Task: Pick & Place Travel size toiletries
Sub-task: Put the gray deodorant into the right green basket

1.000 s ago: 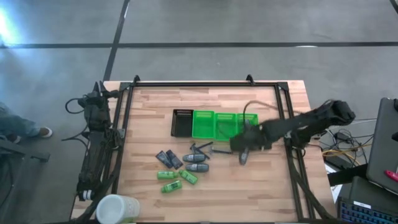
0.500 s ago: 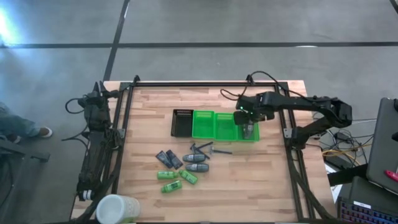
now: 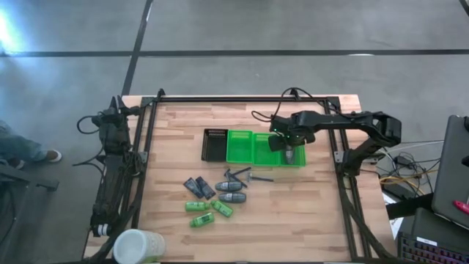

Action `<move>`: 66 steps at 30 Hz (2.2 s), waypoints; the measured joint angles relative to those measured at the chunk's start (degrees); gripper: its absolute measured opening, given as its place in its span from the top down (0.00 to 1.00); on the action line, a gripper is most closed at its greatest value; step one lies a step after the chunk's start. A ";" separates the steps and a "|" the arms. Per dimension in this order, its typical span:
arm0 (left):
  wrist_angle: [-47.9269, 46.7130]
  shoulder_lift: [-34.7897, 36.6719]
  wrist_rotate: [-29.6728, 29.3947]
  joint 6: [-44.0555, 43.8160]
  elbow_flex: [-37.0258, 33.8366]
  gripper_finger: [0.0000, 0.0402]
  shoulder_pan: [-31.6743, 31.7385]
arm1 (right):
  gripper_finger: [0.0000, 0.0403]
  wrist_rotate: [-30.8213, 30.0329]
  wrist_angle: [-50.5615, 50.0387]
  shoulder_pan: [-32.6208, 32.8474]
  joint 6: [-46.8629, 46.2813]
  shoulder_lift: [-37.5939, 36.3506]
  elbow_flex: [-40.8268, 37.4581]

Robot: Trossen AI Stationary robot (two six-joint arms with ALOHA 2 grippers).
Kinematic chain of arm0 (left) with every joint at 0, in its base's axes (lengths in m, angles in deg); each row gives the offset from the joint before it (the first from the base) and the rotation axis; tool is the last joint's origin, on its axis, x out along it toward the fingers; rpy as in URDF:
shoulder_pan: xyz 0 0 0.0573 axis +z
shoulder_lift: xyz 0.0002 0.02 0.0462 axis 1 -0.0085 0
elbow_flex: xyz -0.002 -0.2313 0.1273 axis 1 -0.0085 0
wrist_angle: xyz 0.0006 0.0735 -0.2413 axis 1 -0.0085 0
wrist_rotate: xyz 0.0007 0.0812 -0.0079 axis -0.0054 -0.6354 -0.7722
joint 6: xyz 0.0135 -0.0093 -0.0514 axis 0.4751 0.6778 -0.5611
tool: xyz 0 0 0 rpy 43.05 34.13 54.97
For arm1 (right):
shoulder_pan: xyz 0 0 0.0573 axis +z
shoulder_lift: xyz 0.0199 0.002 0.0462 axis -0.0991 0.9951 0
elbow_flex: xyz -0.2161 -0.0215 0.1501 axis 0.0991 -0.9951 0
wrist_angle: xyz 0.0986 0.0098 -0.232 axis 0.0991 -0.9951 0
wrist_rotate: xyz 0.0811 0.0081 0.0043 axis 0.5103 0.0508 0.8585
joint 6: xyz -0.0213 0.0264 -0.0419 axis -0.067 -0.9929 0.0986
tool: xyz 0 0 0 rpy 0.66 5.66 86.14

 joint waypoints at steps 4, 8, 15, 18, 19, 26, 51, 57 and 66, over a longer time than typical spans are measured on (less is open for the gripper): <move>-0.02 0.00 0.02 -0.02 0.01 0.78 0.00 | 0.37 -0.05 0.02 0.31 -0.29 -0.88 0.00; -0.01 0.00 0.02 0.00 -0.01 0.78 0.00 | 0.27 -0.18 -0.43 0.37 -1.51 -2.94 0.00; -0.02 0.00 0.02 0.00 0.01 0.78 0.00 | 0.16 -2.73 -0.72 2.31 -2.22 -8.31 0.00; -0.02 0.00 0.02 0.00 0.01 0.78 0.00 | 0.15 -3.99 -0.27 5.02 1.24 -10.66 0.00; -0.02 0.00 0.01 -0.01 -0.02 0.78 0.01 | 0.15 -4.22 -0.29 6.16 2.70 -11.26 0.00; 0.05 0.00 -0.13 1.06 -0.01 0.78 0.01 | 0.19 -5.96 -0.21 11.99 2.89 -13.23 0.00; 0.00 -0.32 8.79 -23.89 0.38 0.78 -0.28 | 0.33 -8.75 -0.20 13.22 1.20 -12.73 0.00; 0.11 -0.72 25.09 -61.64 0.31 0.78 -0.33 | 0.28 -8.73 -0.22 13.22 0.64 -12.71 0.00; 3.36 -5.52 33.97 -63.29 6.32 0.78 -0.46 | 0.23 -8.67 0.05 13.20 0.55 -12.73 0.00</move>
